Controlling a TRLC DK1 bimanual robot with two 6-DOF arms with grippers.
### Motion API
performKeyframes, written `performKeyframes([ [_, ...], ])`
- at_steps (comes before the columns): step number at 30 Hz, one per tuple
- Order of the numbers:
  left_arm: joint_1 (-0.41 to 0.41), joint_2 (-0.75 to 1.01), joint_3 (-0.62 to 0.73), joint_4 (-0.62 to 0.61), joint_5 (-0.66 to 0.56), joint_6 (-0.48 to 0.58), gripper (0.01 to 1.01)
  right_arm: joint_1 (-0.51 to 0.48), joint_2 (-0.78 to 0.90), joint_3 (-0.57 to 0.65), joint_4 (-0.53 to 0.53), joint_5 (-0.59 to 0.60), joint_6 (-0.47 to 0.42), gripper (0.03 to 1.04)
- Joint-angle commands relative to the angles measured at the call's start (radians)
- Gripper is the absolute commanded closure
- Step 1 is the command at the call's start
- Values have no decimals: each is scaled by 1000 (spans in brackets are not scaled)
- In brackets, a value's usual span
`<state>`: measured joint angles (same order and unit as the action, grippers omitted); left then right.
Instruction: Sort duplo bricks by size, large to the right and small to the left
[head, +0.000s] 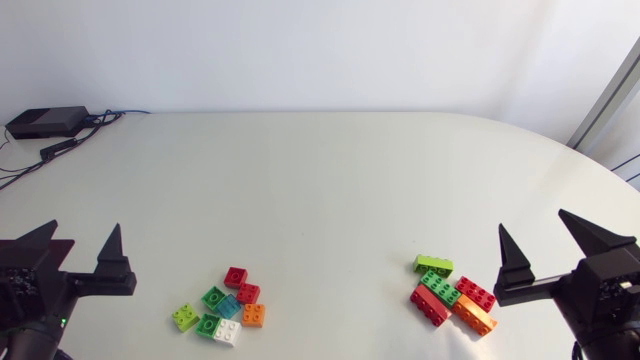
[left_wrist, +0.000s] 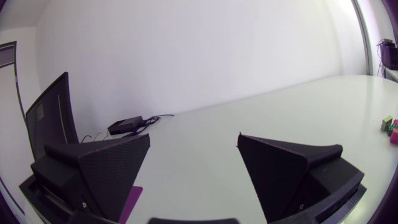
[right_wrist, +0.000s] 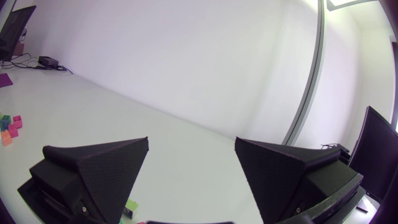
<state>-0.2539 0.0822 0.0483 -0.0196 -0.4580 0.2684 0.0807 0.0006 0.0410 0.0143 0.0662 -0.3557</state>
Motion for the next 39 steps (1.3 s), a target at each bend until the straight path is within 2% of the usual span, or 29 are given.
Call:
performKeyframes([
  [1, 15, -6, -28, 46, 44, -15, 44, 1, -5, -44, 0, -2, 3, 66],
  [4, 18, -6, -39, 67, 140, 17, 44, 1, -5, -44, 0, -2, 3, 66],
  [7, 22, -2, -47, 83, 170, 12, 44, 1, -5, -44, -2, -3, 4, 66],
  [9, 28, -7, -53, 81, 179, 9, 44, -68, -7, -43, -16, -86, 17, 66],
  [14, 71, -10, -53, 81, 182, -6, 44, -144, -7, -43, -16, -95, 35, 66],
  [17, 128, -19, -53, 79, 182, -5, 44, -174, -7, -43, -13, -103, 126, 66],
  [19, 157, -29, -53, 81, 182, -9, 44, -176, -7, -43, -11, -108, 179, 66],
  [26, 151, -70, -53, 79, 197, -72, 44, -151, -7, -44, -10, -111, 195, 66],
  [30, 157, -96, -53, 93, 231, -72, 44, -148, -7, -44, -10, -111, 195, 66],
  [37, 170, -96, -53, 52, 377, -81, 44, -156, -7, -44, -10, -105, 195, 66],
  [39, 212, -96, -53, 52, 397, -83, 44, -156, -7, -43, -11, -97, 195, 66],
])
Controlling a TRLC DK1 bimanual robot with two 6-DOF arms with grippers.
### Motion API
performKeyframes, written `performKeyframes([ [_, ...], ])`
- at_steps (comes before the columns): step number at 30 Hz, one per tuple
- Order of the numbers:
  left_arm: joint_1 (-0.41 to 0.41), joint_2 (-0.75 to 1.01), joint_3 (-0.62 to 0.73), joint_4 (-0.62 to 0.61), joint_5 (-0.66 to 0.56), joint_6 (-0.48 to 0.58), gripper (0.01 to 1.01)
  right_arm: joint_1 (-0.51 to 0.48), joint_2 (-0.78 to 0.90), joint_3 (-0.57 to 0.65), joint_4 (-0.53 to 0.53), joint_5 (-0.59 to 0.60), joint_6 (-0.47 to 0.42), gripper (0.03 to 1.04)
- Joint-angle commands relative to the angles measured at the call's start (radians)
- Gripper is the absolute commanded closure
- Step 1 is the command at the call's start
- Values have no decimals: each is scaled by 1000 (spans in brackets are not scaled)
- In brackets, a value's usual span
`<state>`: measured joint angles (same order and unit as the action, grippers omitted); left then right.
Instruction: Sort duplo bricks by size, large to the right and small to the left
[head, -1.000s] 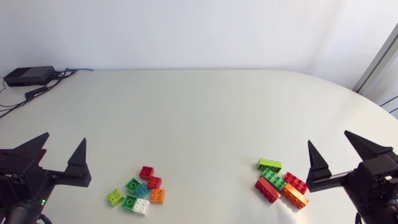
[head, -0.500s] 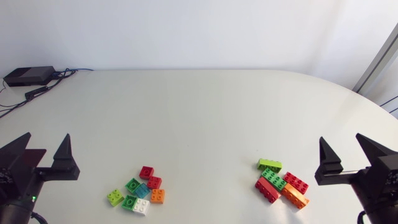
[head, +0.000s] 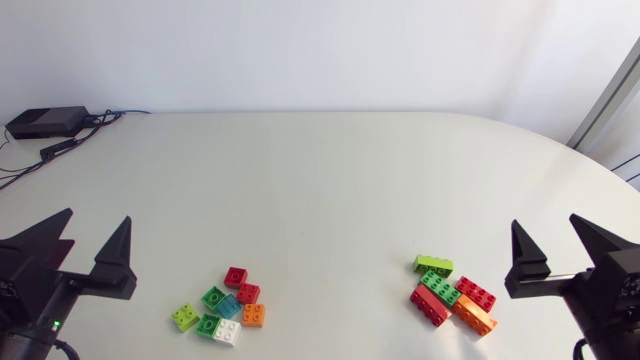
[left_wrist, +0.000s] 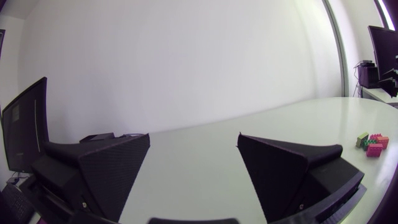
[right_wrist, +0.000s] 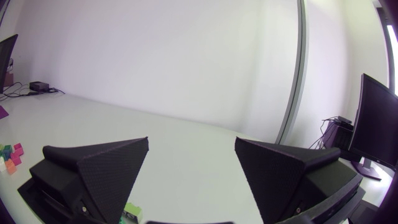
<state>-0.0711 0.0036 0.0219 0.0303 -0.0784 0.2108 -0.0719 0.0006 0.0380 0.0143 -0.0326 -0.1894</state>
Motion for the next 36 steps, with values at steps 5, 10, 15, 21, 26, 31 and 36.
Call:
performKeyframes([
  [5, 79, -11, -22, -29, 45, -70, 44, -5, -7, -39, -16, 17, 27, 66],
  [10, 80, -13, -22, -29, 45, -62, 44, -3, -7, -39, -16, 17, 27, 66],
  [15, 62, -13, -22, -29, 45, -110, 44, 1, -5, -39, -17, 17, 31, 66],
  [21, 30, -13, -22, -29, 45, -116, 44, 24, -5, -39, -16, 17, 93, 66],
  [26, -10, -13, -22, -29, 45, -114, 44, 27, -5, -39, -17, 17, 188, 66],
  [31, -9, -13, -22, -29, 45, -110, 44, 29, -5, -39, -17, 17, 188, 66],
  [36, -9, -13, -22, -30, 45, -110, 44, 47, -5, -39, -17, 16, 323, 66],
])
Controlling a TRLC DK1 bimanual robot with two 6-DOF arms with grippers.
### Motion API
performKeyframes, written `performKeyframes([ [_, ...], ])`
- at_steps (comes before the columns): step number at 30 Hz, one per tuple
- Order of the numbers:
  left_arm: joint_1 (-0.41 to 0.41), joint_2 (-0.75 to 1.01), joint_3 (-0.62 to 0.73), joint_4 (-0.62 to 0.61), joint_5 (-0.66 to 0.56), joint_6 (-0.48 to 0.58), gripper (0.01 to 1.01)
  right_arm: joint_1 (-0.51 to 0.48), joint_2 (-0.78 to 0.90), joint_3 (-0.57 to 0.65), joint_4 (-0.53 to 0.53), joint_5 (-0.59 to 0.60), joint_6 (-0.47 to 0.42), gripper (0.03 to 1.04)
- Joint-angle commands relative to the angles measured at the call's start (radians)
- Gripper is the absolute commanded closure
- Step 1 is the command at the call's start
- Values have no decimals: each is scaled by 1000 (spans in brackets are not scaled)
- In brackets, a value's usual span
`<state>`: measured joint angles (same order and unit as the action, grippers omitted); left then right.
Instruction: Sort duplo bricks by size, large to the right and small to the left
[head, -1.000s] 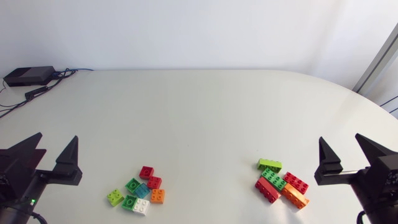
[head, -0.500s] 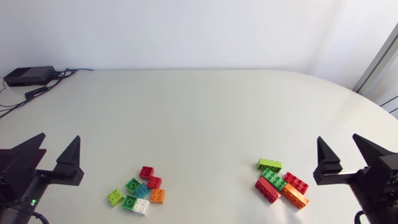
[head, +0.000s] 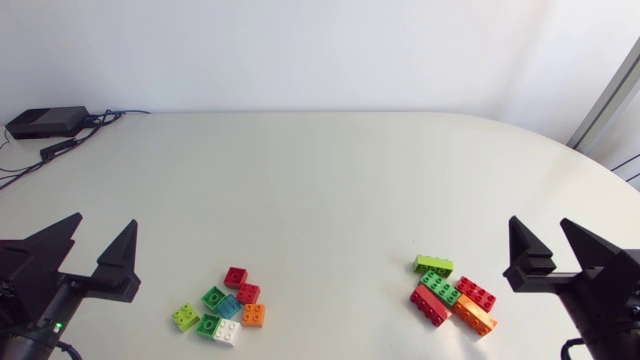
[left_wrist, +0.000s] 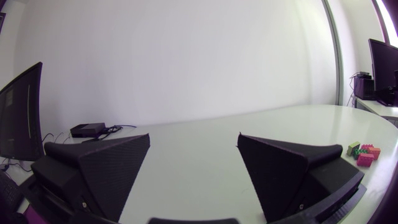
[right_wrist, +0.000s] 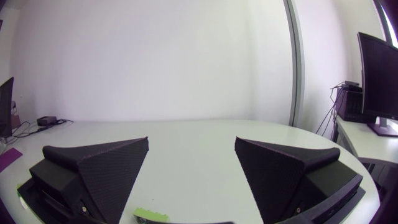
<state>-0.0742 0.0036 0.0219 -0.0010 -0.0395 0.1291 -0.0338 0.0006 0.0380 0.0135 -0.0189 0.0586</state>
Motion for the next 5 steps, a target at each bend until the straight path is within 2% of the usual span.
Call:
performKeyframes([
  [1, -6, -13, -22, 1, 6, -28, 44, 8, -7, -39, -17, 4, 84, 66],
  [5, -6, -13, -22, 1, 6, -28, 44, 8, -5, -39, -17, 5, 81, 66],
])
